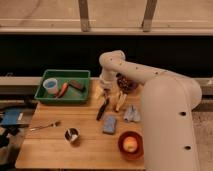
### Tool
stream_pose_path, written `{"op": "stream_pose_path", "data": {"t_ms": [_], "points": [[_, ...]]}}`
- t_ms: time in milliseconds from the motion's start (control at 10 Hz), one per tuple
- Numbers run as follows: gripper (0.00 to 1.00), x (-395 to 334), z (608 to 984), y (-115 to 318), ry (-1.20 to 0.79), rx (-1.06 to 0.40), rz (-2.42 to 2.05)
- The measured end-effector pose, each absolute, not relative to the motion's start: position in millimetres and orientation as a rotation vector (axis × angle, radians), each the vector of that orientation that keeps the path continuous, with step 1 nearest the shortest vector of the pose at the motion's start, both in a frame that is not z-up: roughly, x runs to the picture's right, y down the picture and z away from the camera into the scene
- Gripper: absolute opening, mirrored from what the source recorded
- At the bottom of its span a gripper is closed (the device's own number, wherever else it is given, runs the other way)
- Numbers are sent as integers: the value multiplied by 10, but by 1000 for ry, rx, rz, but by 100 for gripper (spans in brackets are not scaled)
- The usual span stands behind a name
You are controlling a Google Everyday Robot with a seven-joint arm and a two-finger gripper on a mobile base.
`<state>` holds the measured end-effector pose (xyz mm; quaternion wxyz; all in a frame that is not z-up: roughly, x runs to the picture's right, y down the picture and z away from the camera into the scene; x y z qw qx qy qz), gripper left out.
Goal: Place brush in metal cup
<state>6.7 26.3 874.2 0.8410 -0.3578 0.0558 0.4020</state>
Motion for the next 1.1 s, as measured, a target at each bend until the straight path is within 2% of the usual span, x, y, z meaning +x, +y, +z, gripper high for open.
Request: {"op": "stream_pose_path", "data": {"t_ms": [1100], "points": [[80, 213, 9245, 551, 271, -794, 861]]}}
